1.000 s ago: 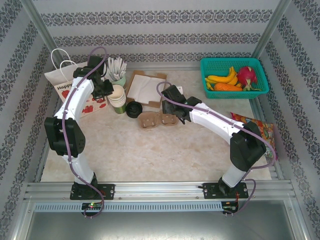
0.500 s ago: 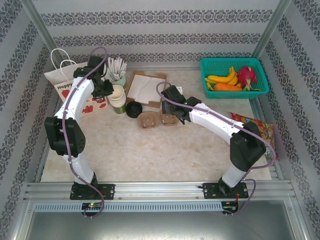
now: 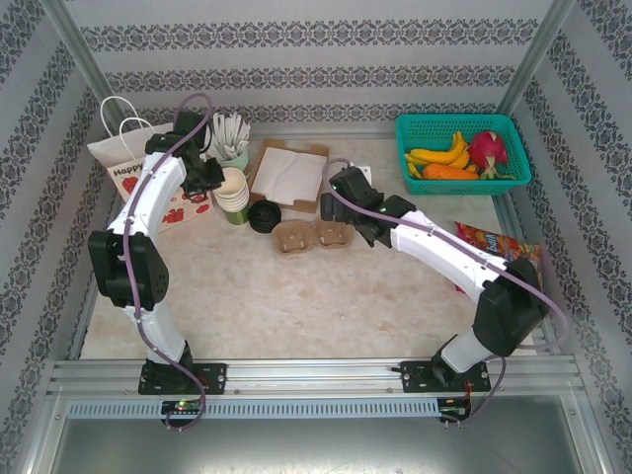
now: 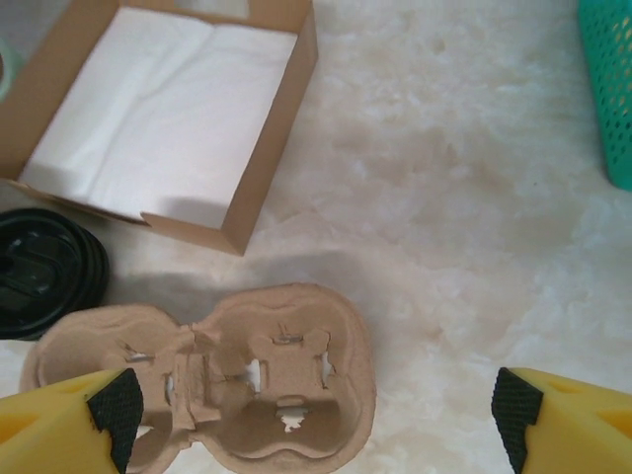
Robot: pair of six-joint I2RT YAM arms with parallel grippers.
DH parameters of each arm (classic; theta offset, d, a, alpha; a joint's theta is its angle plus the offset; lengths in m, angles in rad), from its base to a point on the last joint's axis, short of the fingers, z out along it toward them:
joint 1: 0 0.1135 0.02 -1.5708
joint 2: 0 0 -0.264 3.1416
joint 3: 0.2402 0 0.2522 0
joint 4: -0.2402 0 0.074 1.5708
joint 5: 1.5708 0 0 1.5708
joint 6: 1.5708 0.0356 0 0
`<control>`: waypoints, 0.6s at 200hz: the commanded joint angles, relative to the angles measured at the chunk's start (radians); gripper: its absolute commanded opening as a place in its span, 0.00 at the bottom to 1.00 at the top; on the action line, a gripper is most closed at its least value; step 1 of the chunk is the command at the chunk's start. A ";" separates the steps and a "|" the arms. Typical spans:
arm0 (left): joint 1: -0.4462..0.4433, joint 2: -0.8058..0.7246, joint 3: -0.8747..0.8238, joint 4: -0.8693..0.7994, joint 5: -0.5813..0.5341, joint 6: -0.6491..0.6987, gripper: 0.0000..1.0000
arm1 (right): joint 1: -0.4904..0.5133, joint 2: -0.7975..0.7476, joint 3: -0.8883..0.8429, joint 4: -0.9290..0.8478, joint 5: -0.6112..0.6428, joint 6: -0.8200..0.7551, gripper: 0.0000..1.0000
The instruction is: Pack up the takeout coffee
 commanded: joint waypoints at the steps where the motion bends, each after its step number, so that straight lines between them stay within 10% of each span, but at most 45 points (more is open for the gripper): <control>1: 0.009 0.032 -0.028 -0.043 0.016 0.024 0.14 | 0.011 -0.050 -0.031 0.038 0.040 0.001 0.94; 120: 0.027 -0.108 -0.075 0.072 0.130 -0.054 0.00 | 0.013 -0.095 -0.032 0.097 -0.051 -0.016 0.94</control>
